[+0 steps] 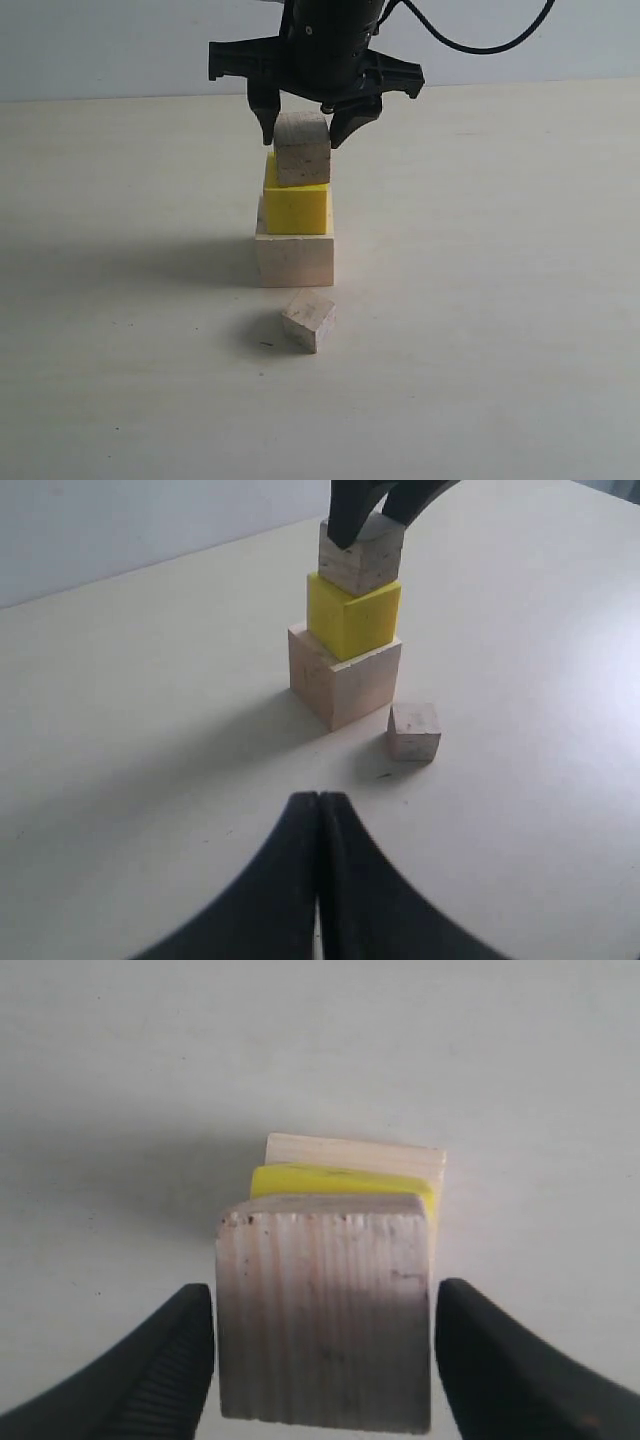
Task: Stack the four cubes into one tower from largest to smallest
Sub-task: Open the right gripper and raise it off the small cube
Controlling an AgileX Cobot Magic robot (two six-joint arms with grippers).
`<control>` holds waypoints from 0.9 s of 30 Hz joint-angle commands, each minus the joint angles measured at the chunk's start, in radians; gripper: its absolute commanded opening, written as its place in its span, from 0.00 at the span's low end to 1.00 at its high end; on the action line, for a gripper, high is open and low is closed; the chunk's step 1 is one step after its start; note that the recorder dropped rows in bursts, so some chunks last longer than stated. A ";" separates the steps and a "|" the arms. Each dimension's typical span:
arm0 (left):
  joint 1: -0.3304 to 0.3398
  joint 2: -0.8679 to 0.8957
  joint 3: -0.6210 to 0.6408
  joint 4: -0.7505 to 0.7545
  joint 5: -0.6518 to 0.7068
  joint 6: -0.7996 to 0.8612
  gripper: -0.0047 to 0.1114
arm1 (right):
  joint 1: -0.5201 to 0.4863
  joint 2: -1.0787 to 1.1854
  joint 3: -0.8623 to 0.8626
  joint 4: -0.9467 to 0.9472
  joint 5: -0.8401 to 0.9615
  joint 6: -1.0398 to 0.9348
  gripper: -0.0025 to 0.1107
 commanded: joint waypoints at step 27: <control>-0.006 -0.006 0.004 -0.006 -0.013 0.002 0.04 | 0.002 -0.033 -0.006 0.062 0.019 -0.020 0.58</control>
